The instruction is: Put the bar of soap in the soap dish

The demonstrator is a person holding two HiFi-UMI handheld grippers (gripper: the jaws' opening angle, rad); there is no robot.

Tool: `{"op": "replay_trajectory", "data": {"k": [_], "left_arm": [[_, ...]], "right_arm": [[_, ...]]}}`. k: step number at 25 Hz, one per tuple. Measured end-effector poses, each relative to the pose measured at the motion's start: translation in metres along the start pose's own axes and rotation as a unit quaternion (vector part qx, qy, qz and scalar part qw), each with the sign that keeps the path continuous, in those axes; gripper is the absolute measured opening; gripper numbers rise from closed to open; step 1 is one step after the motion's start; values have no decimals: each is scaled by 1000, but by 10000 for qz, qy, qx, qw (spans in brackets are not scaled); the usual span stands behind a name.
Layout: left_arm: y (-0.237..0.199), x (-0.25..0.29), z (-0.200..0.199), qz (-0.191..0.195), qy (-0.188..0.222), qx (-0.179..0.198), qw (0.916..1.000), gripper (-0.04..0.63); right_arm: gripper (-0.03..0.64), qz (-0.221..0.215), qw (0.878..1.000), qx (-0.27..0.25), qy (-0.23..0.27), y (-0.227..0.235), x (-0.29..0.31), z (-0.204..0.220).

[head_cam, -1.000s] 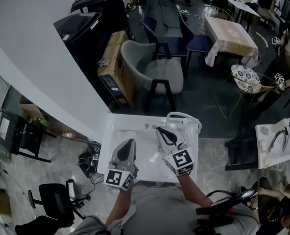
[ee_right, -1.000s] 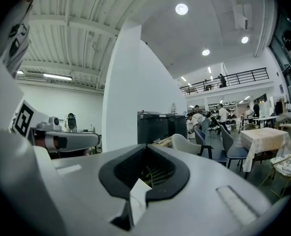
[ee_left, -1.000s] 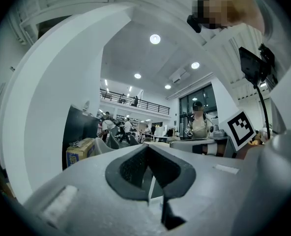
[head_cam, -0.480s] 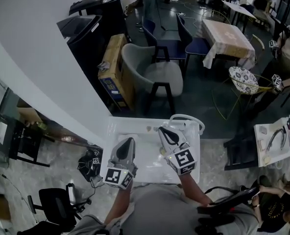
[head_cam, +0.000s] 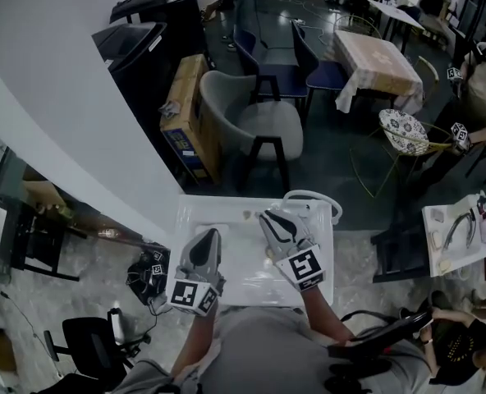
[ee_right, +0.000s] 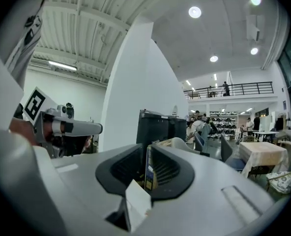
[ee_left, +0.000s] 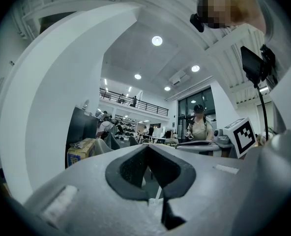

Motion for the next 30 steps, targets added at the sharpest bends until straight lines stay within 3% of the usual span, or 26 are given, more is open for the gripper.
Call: {"op": "replay_trajectory", "data": {"k": [4,5,10,15,18,21,25,28,30], "left_arm": [[-9,-4,12,42,22,-25,10000,-6],[-9,-5,12,34,5,-30,10000,-6],[-11,-6,6,3,-2,2,10000,-6],[-17,-12,6,-76,-19,32,10000,-6],[-19,-16,7,-197,-43,-100,9997,-6],[-21,-18,6,-280,-38,-152,9995,-6],[-23,-20,6,-342,-51,-150,9993,-6],[-25,-23,6,-377,-67,-152,9992,-6],[-26,-26,8,-412,-89,-173,9990,-6]], "right_arm": [[404,235,9994,-231,43,1,3,-4],[462,285,9992,-273,40,1,3,-6],[476,258,9990,-354,-110,2,8,-7],[471,-44,9936,-923,-654,-1,16,28],[466,-286,9839,-1436,-1026,-4,23,45],[462,-706,9604,-2302,-1402,-15,35,62],[460,-1412,9022,-3571,-1964,-35,48,105],[460,-2093,8616,-4035,-2257,-51,54,148],[460,-2538,8412,-4100,-2447,-61,55,178]]}}
Point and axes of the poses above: the fingertips, and each gripper's own axes: x forward along the fingers, y to its right, z out of its underside, the point moved 10 cm from there along -x, backward along the fingers, and after that the axes turned 8 degrees about -x, right-handed, at the moved point
